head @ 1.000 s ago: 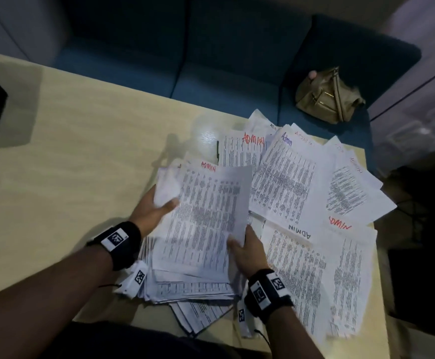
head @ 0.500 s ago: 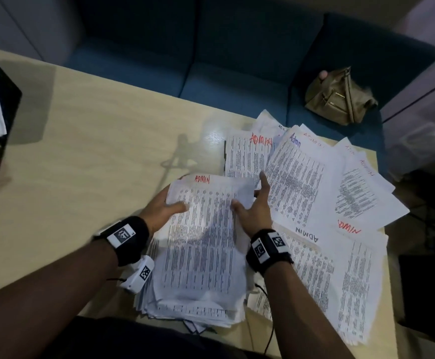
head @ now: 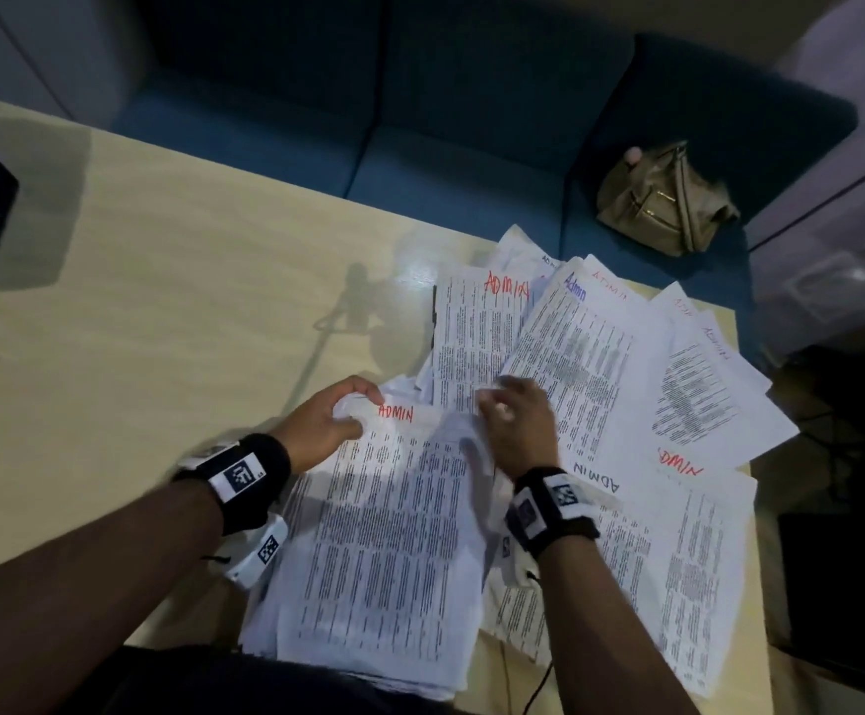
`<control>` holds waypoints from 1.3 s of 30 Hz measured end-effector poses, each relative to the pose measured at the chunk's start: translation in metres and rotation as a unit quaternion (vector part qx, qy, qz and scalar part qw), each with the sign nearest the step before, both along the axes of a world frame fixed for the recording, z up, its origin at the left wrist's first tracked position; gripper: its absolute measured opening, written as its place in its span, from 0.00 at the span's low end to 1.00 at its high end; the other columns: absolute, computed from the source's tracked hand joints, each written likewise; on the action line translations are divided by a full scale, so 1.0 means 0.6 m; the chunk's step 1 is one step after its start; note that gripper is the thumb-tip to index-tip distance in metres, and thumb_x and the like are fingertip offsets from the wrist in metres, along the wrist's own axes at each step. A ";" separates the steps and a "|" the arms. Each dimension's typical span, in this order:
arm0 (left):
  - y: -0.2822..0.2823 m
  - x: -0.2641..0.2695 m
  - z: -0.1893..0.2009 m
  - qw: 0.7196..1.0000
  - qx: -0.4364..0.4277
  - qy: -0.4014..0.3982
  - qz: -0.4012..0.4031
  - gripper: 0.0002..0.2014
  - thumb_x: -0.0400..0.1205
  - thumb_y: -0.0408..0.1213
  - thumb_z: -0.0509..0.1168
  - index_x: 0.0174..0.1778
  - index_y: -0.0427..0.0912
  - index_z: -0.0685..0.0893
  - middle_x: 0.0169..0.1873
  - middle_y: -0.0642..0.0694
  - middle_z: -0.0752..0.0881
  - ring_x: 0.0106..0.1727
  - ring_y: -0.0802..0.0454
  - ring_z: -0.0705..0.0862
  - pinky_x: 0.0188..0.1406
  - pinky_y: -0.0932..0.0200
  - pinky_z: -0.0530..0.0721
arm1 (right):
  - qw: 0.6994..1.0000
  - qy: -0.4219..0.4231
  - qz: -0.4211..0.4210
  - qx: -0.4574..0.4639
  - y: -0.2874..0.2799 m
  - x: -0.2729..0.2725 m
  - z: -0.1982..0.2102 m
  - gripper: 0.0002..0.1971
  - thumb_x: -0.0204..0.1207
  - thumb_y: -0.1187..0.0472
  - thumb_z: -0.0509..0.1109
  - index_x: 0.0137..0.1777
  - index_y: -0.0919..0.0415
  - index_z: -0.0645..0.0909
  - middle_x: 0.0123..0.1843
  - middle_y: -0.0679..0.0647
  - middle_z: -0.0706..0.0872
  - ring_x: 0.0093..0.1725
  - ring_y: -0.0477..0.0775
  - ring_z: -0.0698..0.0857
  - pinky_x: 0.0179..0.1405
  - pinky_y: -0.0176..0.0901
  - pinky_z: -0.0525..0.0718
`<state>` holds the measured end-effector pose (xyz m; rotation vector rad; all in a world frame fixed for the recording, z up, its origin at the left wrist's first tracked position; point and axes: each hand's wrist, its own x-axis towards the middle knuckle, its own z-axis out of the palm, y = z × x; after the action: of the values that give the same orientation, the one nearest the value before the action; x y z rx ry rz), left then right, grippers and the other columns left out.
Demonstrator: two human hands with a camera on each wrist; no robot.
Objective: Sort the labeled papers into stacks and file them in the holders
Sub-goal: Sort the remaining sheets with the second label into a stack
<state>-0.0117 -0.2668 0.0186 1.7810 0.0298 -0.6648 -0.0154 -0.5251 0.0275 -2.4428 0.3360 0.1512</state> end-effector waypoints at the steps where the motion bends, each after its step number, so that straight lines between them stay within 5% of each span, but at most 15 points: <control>1: 0.004 -0.005 -0.003 1.000 0.007 0.003 -0.006 0.23 0.78 0.22 0.64 0.51 0.61 0.79 0.66 0.66 0.75 0.44 0.63 0.75 0.43 0.72 0.72 | 0.996 -0.017 -0.082 -0.030 -0.030 0.002 -0.003 0.15 0.78 0.48 0.69 0.60 0.55 0.85 0.69 0.53 0.79 0.65 0.55 0.78 0.69 0.54 0.76; 3: 0.013 -0.016 -0.016 1.000 0.010 0.012 -0.010 0.30 0.79 0.23 0.66 0.62 0.67 0.74 0.67 0.63 0.74 0.54 0.58 0.80 0.51 0.65 0.78 | 0.960 0.033 -0.268 -0.078 -0.095 -0.003 -0.008 0.24 0.75 0.48 0.71 0.68 0.57 0.77 0.73 0.60 0.73 0.72 0.61 0.72 0.71 0.57 0.71; 6: 0.026 -0.028 -0.029 0.999 0.029 0.001 -0.014 0.44 0.76 0.21 0.67 0.74 0.73 0.62 0.73 0.49 0.74 0.59 0.48 0.84 0.59 0.45 0.84 | 0.918 0.145 -0.356 -0.101 -0.154 -0.018 -0.014 0.38 0.70 0.47 0.76 0.75 0.64 0.64 0.75 0.68 0.66 0.75 0.69 0.65 0.70 0.66 0.69; 8: 0.028 -0.034 -0.038 1.000 0.018 0.000 0.004 0.45 0.76 0.19 0.67 0.72 0.74 0.61 0.72 0.48 0.74 0.55 0.66 0.85 0.56 0.55 0.87 | 0.918 0.131 -0.373 -0.033 -0.173 -0.017 -0.015 0.42 0.68 0.53 0.80 0.76 0.64 0.61 0.74 0.68 0.69 0.73 0.69 0.70 0.68 0.62 0.73; 10: 0.028 -0.035 -0.041 1.000 0.025 -0.001 0.009 0.41 0.76 0.19 0.66 0.70 0.71 0.64 0.70 0.52 0.76 0.59 0.72 0.82 0.50 0.72 0.81 | 0.913 0.101 -0.393 0.044 -0.187 -0.012 -0.010 0.38 0.70 0.61 0.78 0.76 0.64 0.62 0.69 0.67 0.76 0.65 0.69 0.79 0.58 0.54 0.80; 13: 0.031 -0.033 -0.042 0.998 0.052 0.018 -0.010 0.34 0.78 0.24 0.64 0.75 0.61 0.70 0.66 0.53 0.83 0.66 0.51 0.83 0.55 0.64 0.80 | 0.930 0.069 -0.360 0.013 -0.189 -0.013 -0.008 0.17 0.77 0.63 0.70 0.62 0.67 0.72 0.59 0.69 0.83 0.45 0.65 0.82 0.43 0.48 0.83; 15: 0.036 -0.031 -0.038 0.997 0.075 0.024 0.006 0.31 0.80 0.25 0.63 0.78 0.53 0.69 0.64 0.52 0.83 0.63 0.48 0.84 0.50 0.65 0.79 | 0.946 0.041 -0.320 0.011 -0.174 -0.013 -0.004 0.11 0.80 0.62 0.66 0.57 0.68 0.73 0.52 0.67 0.83 0.37 0.61 0.80 0.33 0.44 0.81; 19: 0.041 -0.028 -0.028 0.997 0.059 0.026 0.046 0.32 0.80 0.22 0.61 0.79 0.52 0.67 0.62 0.53 0.82 0.54 0.46 0.83 0.47 0.59 0.79 | 0.952 -0.034 -0.301 0.043 -0.148 -0.017 0.025 0.12 0.82 0.62 0.64 0.60 0.70 0.74 0.47 0.61 0.79 0.42 0.59 0.79 0.34 0.39 0.76; 21: 0.047 -0.024 -0.024 0.997 0.042 0.006 0.057 0.37 0.77 0.18 0.59 0.75 0.62 0.68 0.67 0.54 0.78 0.46 0.38 0.84 0.38 0.50 0.78 | 0.951 -0.102 -0.283 0.067 -0.141 -0.018 0.050 0.10 0.80 0.65 0.66 0.59 0.68 0.75 0.47 0.60 0.80 0.42 0.58 0.78 0.31 0.37 0.69; 23: 0.052 -0.019 -0.020 0.997 0.044 -0.001 0.071 0.42 0.75 0.17 0.58 0.69 0.74 0.67 0.68 0.53 0.77 0.38 0.33 0.82 0.30 0.50 0.76 | 0.951 -0.132 -0.251 0.123 -0.130 -0.022 0.062 0.10 0.77 0.64 0.69 0.57 0.64 0.76 0.46 0.59 0.83 0.44 0.60 0.82 0.33 0.40 0.77; 25: 0.054 -0.017 -0.018 0.995 0.033 0.013 0.097 0.42 0.76 0.17 0.58 0.64 0.79 0.68 0.66 0.51 0.78 0.34 0.39 0.79 0.28 0.51 0.73 | 0.956 -0.114 -0.214 0.167 -0.107 -0.035 0.069 0.14 0.74 0.60 0.72 0.58 0.59 0.76 0.49 0.56 0.85 0.47 0.59 0.85 0.40 0.47 0.86; 29: 0.051 -0.019 -0.023 0.991 0.013 0.025 0.129 0.37 0.75 0.18 0.57 0.62 0.71 0.72 0.70 0.50 0.74 0.36 0.43 0.75 0.30 0.51 0.72 | 0.962 0.016 -0.157 0.221 -0.039 -0.067 0.058 0.21 0.77 0.62 0.71 0.68 0.60 0.70 0.56 0.54 0.82 0.40 0.44 0.82 0.18 0.29 0.80; 35: 0.050 -0.020 -0.017 0.980 0.036 0.008 0.194 0.18 0.86 0.30 0.57 0.69 0.53 0.73 0.61 0.53 0.78 0.51 0.62 0.78 0.39 0.67 0.71 | 0.968 0.118 -0.051 0.217 0.038 -0.124 0.025 0.27 0.76 0.62 0.71 0.71 0.53 0.64 0.64 0.55 0.79 0.55 0.56 0.84 0.50 0.52 0.87; 37: 0.055 -0.021 -0.020 0.981 0.038 0.010 0.191 0.17 0.86 0.30 0.55 0.67 0.52 0.73 0.51 0.60 0.80 0.48 0.64 0.78 0.39 0.68 0.72 | 0.967 0.090 -0.033 0.237 0.043 -0.127 0.041 0.26 0.75 0.60 0.72 0.69 0.51 0.65 0.62 0.51 0.79 0.54 0.53 0.84 0.49 0.52 0.87; 39: 0.062 -0.018 -0.030 0.983 0.035 0.024 0.181 0.16 0.86 0.34 0.55 0.69 0.50 0.74 0.42 0.52 0.84 0.37 0.57 0.79 0.34 0.67 0.76 | 0.961 0.048 -0.028 0.271 0.035 -0.122 0.058 0.25 0.74 0.59 0.74 0.67 0.49 0.66 0.59 0.47 0.80 0.55 0.52 0.83 0.51 0.51 0.87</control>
<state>-0.0224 -0.2297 0.0004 1.7661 0.4040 -0.4461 -0.0884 -0.5039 0.0623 -1.8850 0.3505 0.2956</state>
